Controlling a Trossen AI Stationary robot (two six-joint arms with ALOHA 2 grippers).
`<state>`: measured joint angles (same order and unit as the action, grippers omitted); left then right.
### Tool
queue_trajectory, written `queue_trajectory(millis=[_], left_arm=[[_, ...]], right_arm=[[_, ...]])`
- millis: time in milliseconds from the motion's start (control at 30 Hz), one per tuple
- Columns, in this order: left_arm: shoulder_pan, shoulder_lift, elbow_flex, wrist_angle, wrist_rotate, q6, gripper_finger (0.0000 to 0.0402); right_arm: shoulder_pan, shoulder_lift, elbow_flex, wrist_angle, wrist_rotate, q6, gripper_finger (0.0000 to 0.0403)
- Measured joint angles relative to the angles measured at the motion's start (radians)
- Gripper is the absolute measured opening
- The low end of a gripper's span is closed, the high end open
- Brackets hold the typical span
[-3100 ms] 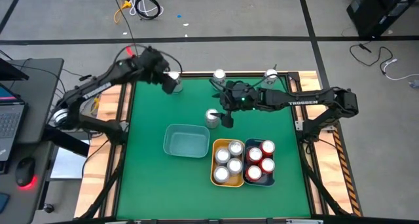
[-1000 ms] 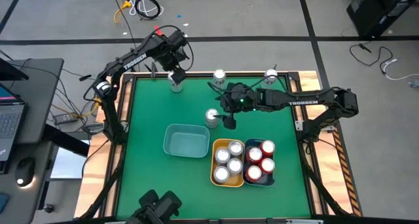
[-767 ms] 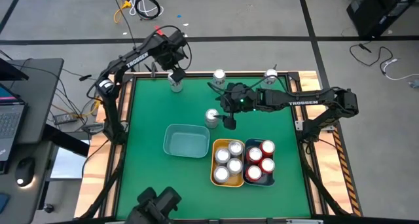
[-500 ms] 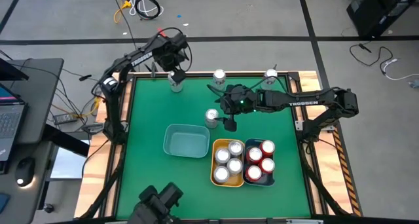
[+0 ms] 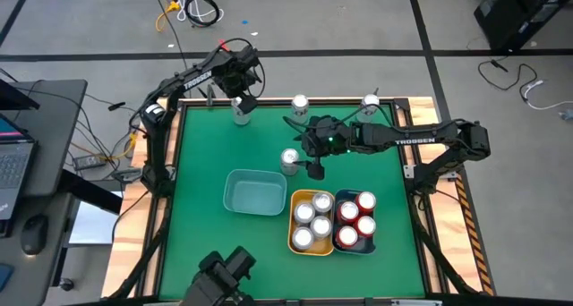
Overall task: Sort soda cans
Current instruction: Put the silver soda can into the green bin
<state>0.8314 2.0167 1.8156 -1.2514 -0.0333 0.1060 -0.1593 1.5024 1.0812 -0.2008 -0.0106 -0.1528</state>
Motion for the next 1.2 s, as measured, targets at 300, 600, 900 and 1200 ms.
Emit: queue_trajectory(millis=[300,600,900,1200], left_arm=[[-0.007,0.002,0.001,-0.051,-0.004,0.013,0.0285],[-0.026,0.011,0.119,-0.158,0.019,0.002,0.0265],[-0.109,0.009,0.309,-0.275,0.005,-0.044,0.0262],[-0.31,-0.032,0.34,-0.322,0.045,-0.219,0.0257]], right_arm=[[0.0,0.0,0.0,-0.004,-0.001,-0.008,0.0354],[0.0,0.0,0.0,-0.01,-0.001,-0.017,0.0354],[0.0,0.0,0.0,-0.034,-0.001,-0.043,0.0347],[0.0,0.0,0.0,-0.049,-0.001,-0.086,0.0321]])
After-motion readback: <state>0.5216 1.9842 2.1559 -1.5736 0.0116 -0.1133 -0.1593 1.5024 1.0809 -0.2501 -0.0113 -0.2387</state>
